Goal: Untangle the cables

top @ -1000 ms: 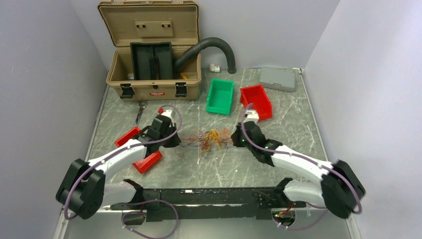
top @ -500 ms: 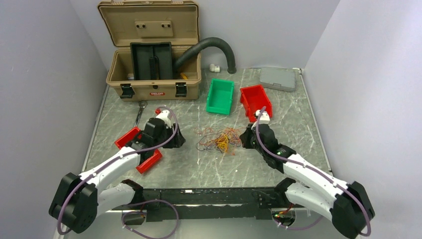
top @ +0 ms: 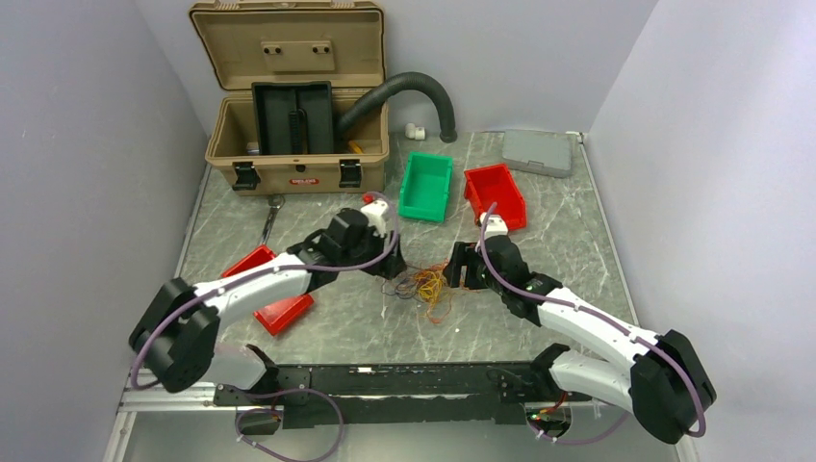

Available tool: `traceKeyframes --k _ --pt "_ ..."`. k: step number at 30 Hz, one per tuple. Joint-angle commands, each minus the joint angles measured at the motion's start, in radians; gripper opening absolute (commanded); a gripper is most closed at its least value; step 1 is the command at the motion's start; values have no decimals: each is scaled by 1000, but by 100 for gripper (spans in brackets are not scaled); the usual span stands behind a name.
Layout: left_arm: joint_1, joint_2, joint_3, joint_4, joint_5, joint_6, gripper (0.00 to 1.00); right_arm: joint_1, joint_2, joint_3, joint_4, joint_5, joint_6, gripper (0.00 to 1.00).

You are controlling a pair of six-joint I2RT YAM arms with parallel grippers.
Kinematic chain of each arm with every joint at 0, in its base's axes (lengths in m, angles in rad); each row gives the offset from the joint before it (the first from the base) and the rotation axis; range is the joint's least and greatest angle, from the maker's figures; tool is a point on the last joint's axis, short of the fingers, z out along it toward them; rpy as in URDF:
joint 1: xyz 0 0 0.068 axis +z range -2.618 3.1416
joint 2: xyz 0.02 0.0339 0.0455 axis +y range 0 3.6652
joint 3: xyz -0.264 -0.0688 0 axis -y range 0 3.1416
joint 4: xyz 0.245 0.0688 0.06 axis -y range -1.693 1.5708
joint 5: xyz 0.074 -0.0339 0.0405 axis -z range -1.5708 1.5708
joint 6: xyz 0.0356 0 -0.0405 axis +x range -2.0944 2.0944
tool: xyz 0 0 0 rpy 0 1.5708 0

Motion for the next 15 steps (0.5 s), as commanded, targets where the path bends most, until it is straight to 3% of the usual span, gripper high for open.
traceKeyframes --k 1,12,15 --pt "-82 94 113 36 50 29 71 -3 7 38 18 32 21 74" --pt "-152 288 152 17 102 -17 67 -5 -4 15 14 38 18 74" --pt "-152 329 151 42 133 -24 49 -6 58 22 49 5 23 83"
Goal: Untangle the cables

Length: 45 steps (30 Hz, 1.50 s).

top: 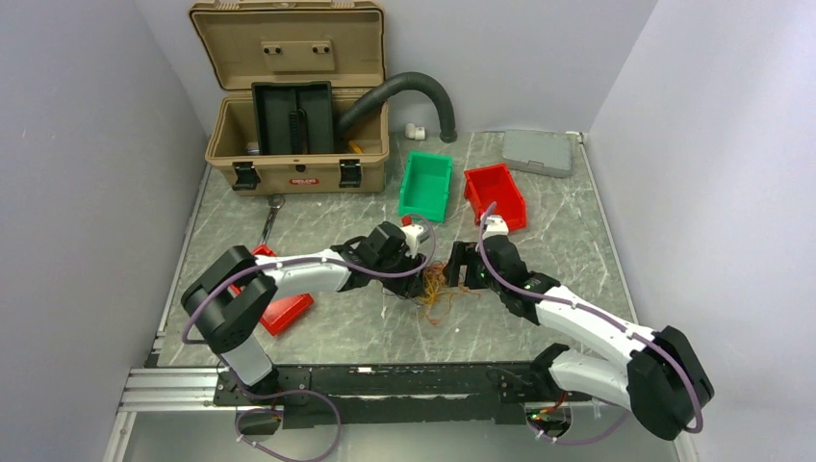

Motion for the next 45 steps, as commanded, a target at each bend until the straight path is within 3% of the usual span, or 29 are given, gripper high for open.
traceKeyframes --k 1,3,4,11,13,15,20,23,27,30,33,36,40,45 --pt "-1 47 27 26 65 -17 38 -6 83 28 66 -41 11 83" --pt "1 60 30 26 81 -15 6 -8 143 49 75 -68 20 81" --pt "2 65 34 24 78 -13 0 -8 170 57 75 -84 25 77" --pt "15 21 -27 54 77 -5 0 -11 272 46 156 -143 86 42" --pt "24 1 -43 46 73 -7 0 -13 267 46 128 -74 105 25" --pt "52 -33 -72 51 78 -22 0 -19 249 53 57 24 139 0" --pt "227 -175 -231 133 165 -94 0 -49 151 66 -151 344 245 0" --pt "275 -272 -282 103 104 -101 0 -78 47 40 -194 414 267 0" --pt "282 -350 -316 80 55 -94 0 -103 -62 5 -174 395 227 0" --pt "282 -350 -325 119 138 -85 0 -104 -122 -24 -10 120 14 1" --pt "282 -340 -331 172 212 -89 0 -104 -167 -43 72 -66 -18 12" --pt "269 -343 -327 198 242 -76 0 -101 -182 -51 169 -265 -70 32" --pt "235 -335 -296 163 237 -41 0 -93 -137 -36 205 -392 -95 69" --pt "189 -309 -275 141 219 -34 1 -81 -84 -44 240 -405 -52 74"
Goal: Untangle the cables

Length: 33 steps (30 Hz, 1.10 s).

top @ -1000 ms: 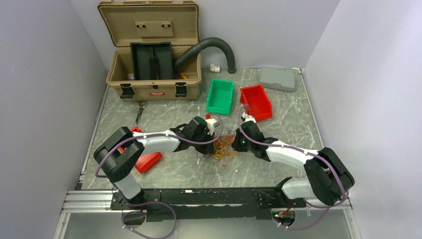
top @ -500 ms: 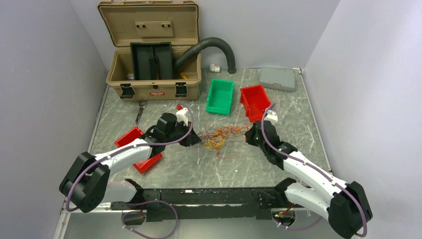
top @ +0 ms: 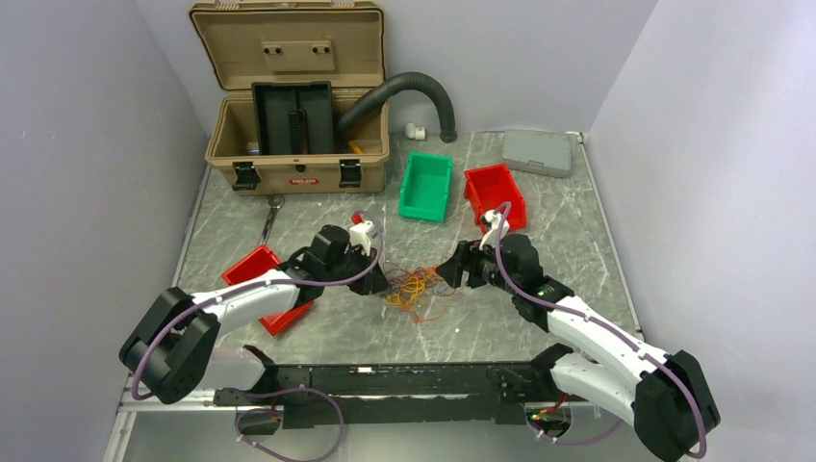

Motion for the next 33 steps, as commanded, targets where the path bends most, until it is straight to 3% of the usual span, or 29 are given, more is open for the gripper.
traceKeyframes --k 1,6,10,12,16,21,25,30,33 --pt "-45 17 43 -2 10 32 4 11 35 2 116 -94 19 74" --pt "-125 -16 105 -155 -88 90 26 25 80 -1 161 -138 67 74" --pt "-129 -110 156 -285 -201 98 52 38 107 28 136 -135 57 74" --pt "-126 -127 206 -342 -239 110 59 44 120 41 126 -135 49 74" --pt "-122 -70 296 -429 -296 124 60 48 178 75 97 -112 44 75" --pt "-122 109 456 -494 -289 173 61 47 302 183 -125 10 112 73" --pt "-121 255 575 -532 -226 193 62 50 272 107 -17 -41 181 72" --pt "-118 388 590 -491 -126 145 63 51 265 -8 102 -90 264 65" --pt "-117 439 563 -441 -73 117 62 52 281 -49 131 -95 280 52"
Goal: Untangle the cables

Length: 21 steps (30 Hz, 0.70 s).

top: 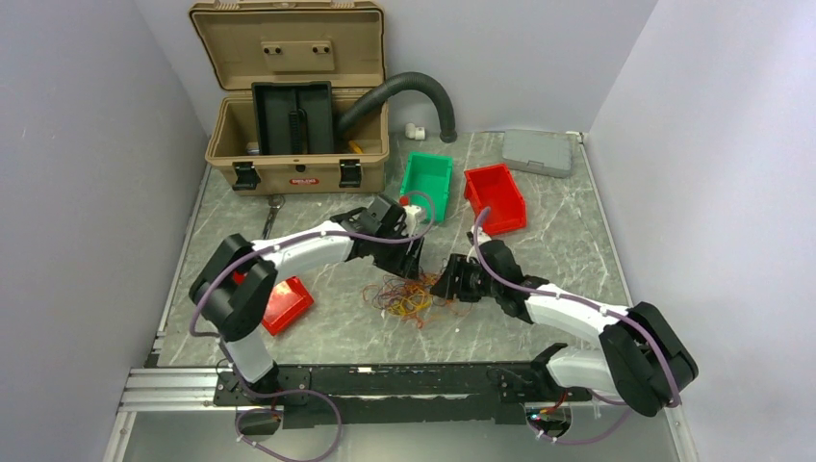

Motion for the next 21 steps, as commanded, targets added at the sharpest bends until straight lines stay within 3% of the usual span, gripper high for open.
traceKeyframes --k 1,3,6,9,13,16,21 --pt "2 57 -13 60 120 -37 62 6 3 -47 84 -3 61 41" --pt "3 80 -21 81 148 -43 61 5 -17 -53 56 46 60 20" --pt "3 109 -23 101 171 -46 58 5 -58 -48 6 106 50 1" --pt "2 147 -25 136 227 -58 46 3 -82 -22 -57 159 32 0" --pt "6 176 -25 140 219 -61 0 4 -89 35 -160 234 12 0" --pt "45 97 -88 162 126 -101 0 4 -110 92 -296 380 30 0" --pt "200 -149 -299 281 56 -204 0 -13 -194 151 -525 711 119 0"
